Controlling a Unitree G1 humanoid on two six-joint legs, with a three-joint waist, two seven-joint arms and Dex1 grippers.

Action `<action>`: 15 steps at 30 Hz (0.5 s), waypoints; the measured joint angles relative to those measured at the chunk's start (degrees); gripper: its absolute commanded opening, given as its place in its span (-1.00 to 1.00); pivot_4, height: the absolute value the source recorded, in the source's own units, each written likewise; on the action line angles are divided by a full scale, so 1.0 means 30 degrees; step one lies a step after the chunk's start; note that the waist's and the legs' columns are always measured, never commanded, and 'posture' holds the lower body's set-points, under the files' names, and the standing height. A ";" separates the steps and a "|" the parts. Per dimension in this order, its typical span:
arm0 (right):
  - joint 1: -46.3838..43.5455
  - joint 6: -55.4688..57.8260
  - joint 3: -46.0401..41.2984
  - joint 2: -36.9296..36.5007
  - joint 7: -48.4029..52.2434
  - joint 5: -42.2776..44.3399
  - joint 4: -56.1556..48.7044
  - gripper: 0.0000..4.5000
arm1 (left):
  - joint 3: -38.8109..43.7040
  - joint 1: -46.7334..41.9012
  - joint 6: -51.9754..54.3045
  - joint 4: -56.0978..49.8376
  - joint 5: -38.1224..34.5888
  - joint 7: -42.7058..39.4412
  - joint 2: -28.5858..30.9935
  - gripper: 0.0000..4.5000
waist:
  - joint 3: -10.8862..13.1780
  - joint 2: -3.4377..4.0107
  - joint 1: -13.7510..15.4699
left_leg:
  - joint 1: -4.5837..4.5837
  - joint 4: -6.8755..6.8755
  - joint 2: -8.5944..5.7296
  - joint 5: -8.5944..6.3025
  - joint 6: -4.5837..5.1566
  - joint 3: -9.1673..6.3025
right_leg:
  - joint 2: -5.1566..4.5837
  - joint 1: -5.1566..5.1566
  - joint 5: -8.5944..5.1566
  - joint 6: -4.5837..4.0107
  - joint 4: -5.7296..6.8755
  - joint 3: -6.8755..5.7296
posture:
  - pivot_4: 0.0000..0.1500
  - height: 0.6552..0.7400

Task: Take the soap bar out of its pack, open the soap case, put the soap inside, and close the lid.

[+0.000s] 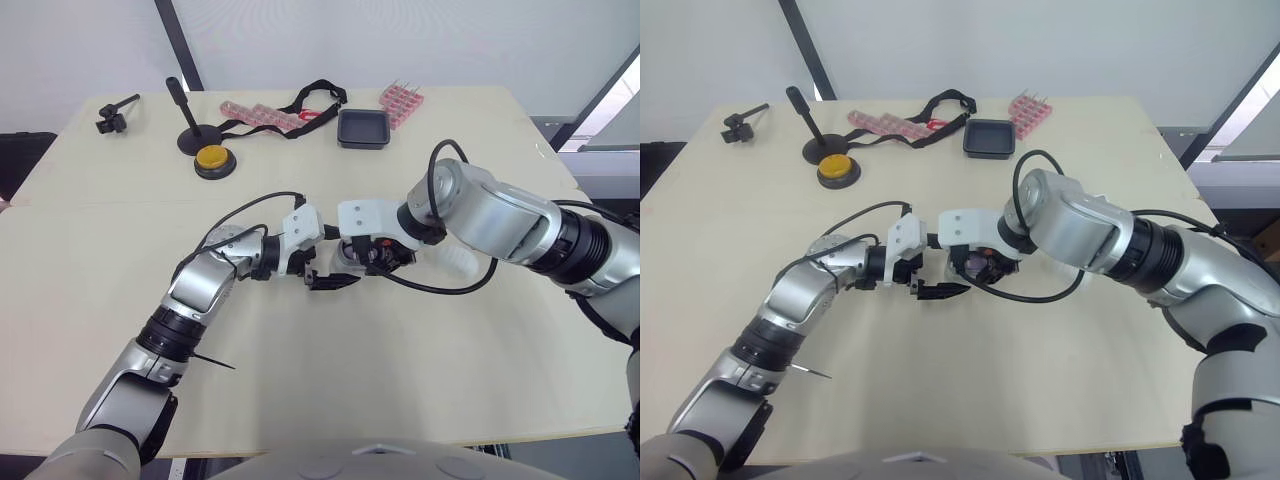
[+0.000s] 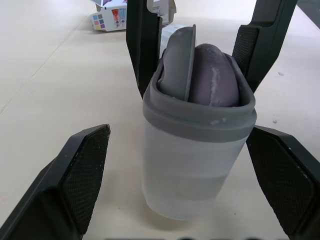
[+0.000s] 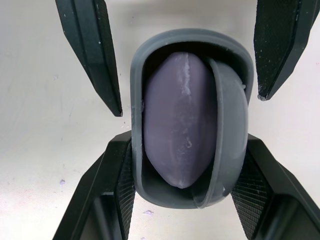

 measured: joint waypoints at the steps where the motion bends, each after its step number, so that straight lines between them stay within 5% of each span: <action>1: 0.0000 0.0000 -0.0001 0.0015 0.0014 -0.0011 -0.0001 -0.06 | 0.0000 0.0000 -0.0011 0.0003 0.0000 -0.0001 -0.0002 1.00 | 0.0000 0.0000 0.0001 | 0.0000 0.0000 0.0000 0.0000 0.0000 0.0001 | 0.0000 0.0000 0.0000 0.0000 0.0000 0.0000 | 1.00 0.74; 15: 0.0126 0.0095 -0.0042 0.0241 0.0183 -0.0234 -0.0369 -0.06 | 0.0000 0.0001 -0.0009 0.0002 -0.0003 -0.0023 -0.0090 1.00 | 0.0000 0.0000 0.0005 | 0.0001 0.0006 0.0000 0.0002 0.0003 0.0000 | -0.0001 0.0000 0.0001 -0.0002 0.0009 0.0000 | 1.00 0.74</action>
